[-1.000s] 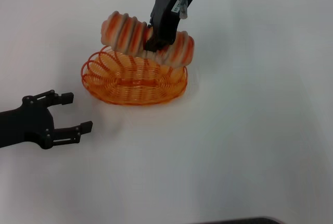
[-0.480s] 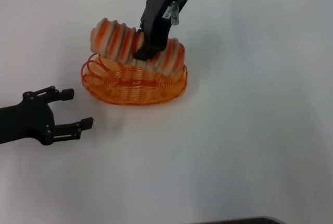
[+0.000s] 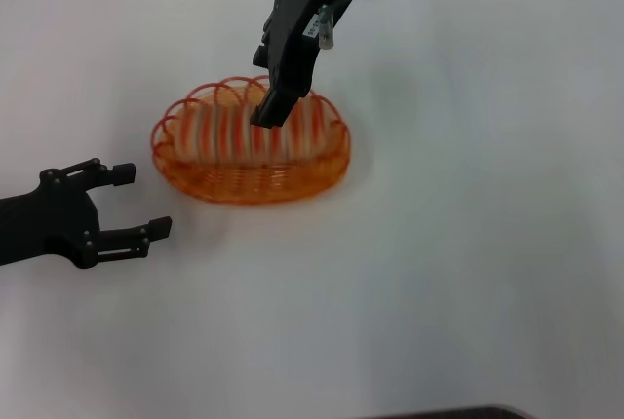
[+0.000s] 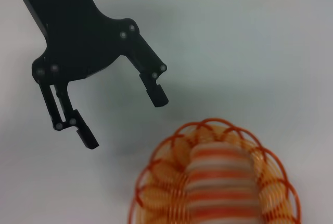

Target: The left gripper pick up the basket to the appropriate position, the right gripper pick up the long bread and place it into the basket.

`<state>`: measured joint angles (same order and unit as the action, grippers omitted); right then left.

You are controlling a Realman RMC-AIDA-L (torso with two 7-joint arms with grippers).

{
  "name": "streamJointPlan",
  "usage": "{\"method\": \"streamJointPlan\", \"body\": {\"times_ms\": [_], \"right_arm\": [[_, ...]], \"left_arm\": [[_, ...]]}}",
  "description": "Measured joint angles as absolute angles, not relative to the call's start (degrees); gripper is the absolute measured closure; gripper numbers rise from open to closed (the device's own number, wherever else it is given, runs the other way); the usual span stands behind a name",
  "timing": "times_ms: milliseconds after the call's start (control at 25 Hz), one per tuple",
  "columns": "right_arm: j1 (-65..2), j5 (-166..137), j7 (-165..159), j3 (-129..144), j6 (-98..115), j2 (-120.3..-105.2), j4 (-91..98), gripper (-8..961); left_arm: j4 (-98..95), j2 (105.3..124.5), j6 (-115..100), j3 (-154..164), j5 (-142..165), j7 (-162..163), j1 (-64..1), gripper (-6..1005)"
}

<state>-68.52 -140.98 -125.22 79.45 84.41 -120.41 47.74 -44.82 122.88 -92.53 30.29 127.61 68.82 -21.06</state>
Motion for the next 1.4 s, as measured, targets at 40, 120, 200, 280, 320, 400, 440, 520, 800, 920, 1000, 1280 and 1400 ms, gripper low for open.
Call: {"method": "streamJointPlan", "body": {"times_ms": [40,120,200,280,320,400,440,520,800,920,1000,1280,1400], "right_arm": [[-68.4,-141.0,-125.3,79.4,84.4,-120.41,47.7,244],[-68.2,-140.8,-125.4,79.2,84.3,-120.40,47.7,225],[-67.9,-140.4,-125.9,79.0,84.1,-120.31,47.7,205],[-66.4,-138.8,-126.5,78.1,83.6,-120.12,49.5,185],[-65.1,-137.4,-126.6,77.1,83.2,-120.00,51.0,185],[-61.7,-133.7,-126.0,74.5,82.1,-119.77,54.1,186],[-59.7,-131.6,-125.3,72.6,81.6,-119.60,55.1,186],[-56.3,-128.2,-123.2,68.1,80.9,-119.27,55.8,187],[-44.4,-117.4,-113.1,54.0,79.7,-119.12,55.6,188],[-39.4,-113.4,-109.1,53.2,82.6,-118.95,55.6,187],[-36.6,-113.3,-106.8,53.5,84.7,-119.08,55.6,188],[-27.2,-113.0,-96.5,54.1,87.1,-119.97,54.1,188],[-24.7,-111.1,-90.1,54.0,87.1,-120.03,51.1,188]], "left_arm": [[-44.8,122.86,-92.5,30.3,127.6,68.8,-21.1,122],[-44.8,122.82,-92.5,30.3,127.6,68.8,-21.1,122],[-44.8,122.77,-92.5,30.3,127.6,68.8,-21.1,122],[-44.8,122.77,-92.4,30.3,127.6,68.8,-21.1,122],[-44.8,122.77,-92.4,30.3,127.7,68.8,-21.1,122],[-44.8,122.78,-92.3,30.3,127.7,68.8,-21.1,122],[-44.8,122.78,-92.3,30.3,127.7,68.8,-21.0,122],[-44.8,122.77,-92.3,30.3,127.7,68.8,-21.0,122],[-44.8,122.78,-92.3,30.3,127.7,68.8,-21.5,122],[-44.8,122.78,-92.3,30.3,127.7,68.9,-21.8,122],[-44.8,122.75,-92.3,30.3,127.7,69.1,-22.0,122],[-44.8,122.69,-91.7,30.3,127.7,69.2,-22.0,122],[-44.8,122.78,-91.4,30.2,127.7,69.3,-22.2,122]]}}
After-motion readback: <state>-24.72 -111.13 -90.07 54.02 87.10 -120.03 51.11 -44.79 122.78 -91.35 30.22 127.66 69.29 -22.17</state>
